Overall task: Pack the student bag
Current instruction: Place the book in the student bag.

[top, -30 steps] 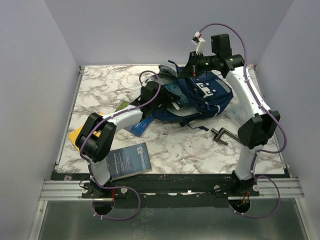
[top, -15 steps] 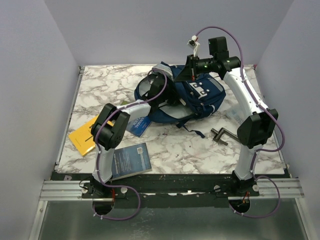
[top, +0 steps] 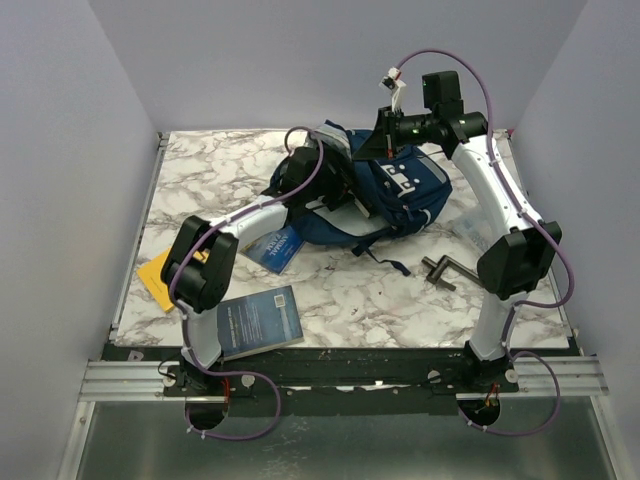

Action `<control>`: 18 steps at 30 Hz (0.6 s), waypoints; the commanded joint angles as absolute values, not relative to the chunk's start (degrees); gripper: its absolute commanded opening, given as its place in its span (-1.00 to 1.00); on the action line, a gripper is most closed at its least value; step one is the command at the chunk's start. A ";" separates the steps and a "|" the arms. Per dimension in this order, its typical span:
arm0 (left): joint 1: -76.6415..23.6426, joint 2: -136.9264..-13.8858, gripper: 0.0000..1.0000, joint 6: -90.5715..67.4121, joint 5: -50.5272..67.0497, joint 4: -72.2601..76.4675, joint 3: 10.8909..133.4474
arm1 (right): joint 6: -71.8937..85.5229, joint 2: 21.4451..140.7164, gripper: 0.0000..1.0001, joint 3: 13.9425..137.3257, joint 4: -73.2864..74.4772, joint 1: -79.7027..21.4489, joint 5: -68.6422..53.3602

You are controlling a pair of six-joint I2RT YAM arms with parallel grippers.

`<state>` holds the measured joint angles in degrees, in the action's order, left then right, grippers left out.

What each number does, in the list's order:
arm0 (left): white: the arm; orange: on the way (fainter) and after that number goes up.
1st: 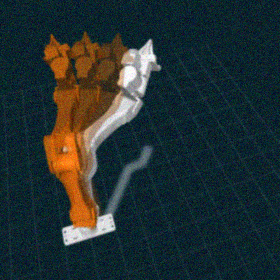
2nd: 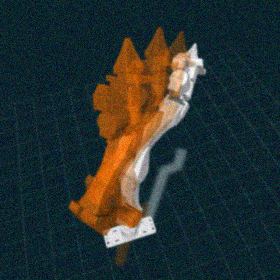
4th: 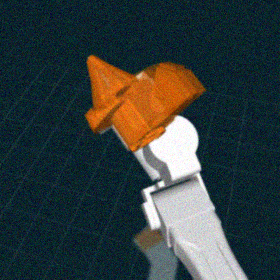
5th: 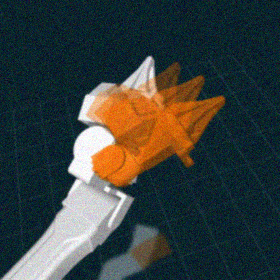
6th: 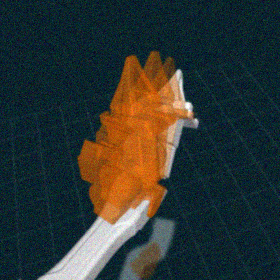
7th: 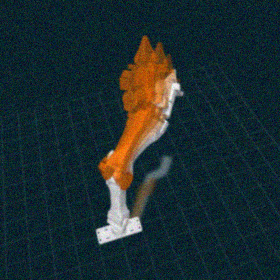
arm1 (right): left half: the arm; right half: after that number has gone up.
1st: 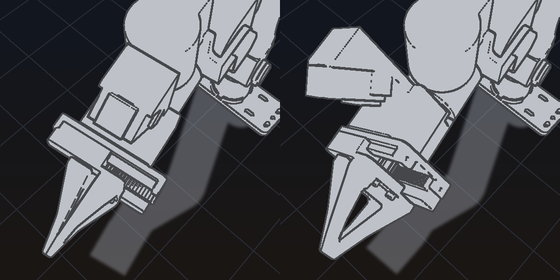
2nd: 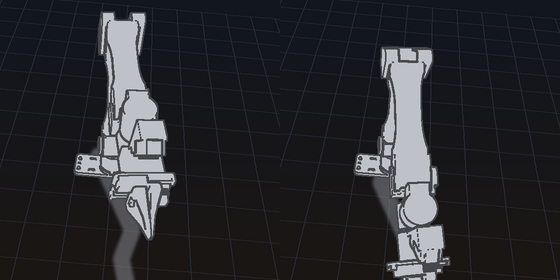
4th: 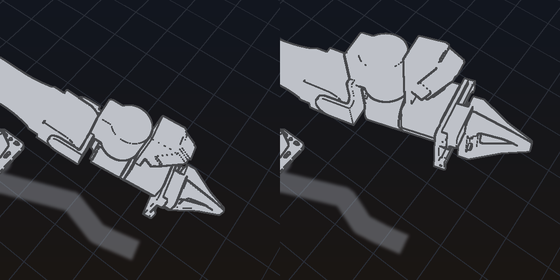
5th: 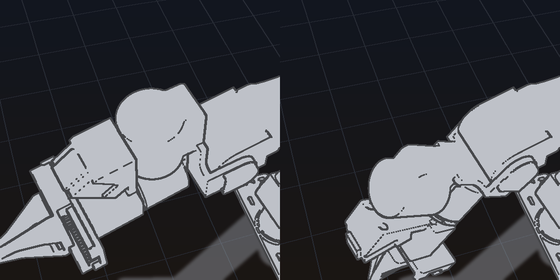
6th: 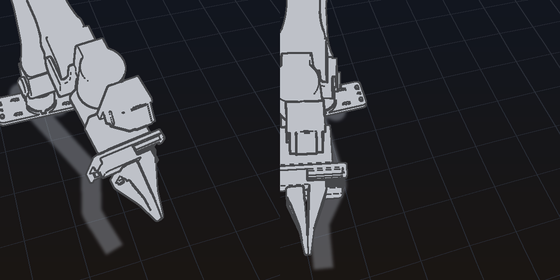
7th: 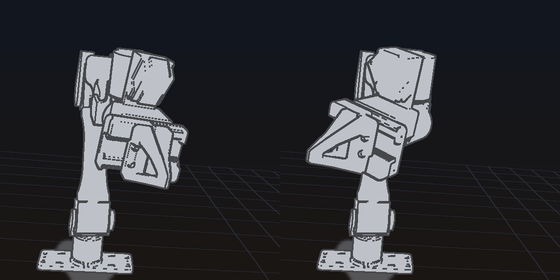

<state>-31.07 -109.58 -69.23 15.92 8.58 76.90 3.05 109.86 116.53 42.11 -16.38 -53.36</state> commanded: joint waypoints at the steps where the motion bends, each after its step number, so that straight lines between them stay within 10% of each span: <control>1: -30.76 -106.28 -0.09 -66.04 14.55 8.53 77.01 | 4.77 105.21 -0.99 117.65 36.56 -15.90 -54.51; 8: -30.94 -111.92 -0.48 -64.68 11.48 9.73 84.78 | 7.68 103.45 -0.99 114.03 33.89 -15.90 -51.20; 12: -32.04 -107.27 -0.03 -65.83 9.28 9.09 78.65 | 6.90 103.12 -0.99 113.59 35.47 -15.86 -47.85; 18: -34.00 -104.39 -0.04 -69.95 6.70 8.92 71.06 | 7.58 103.01 -0.99 112.26 34.45 -15.91 -47.70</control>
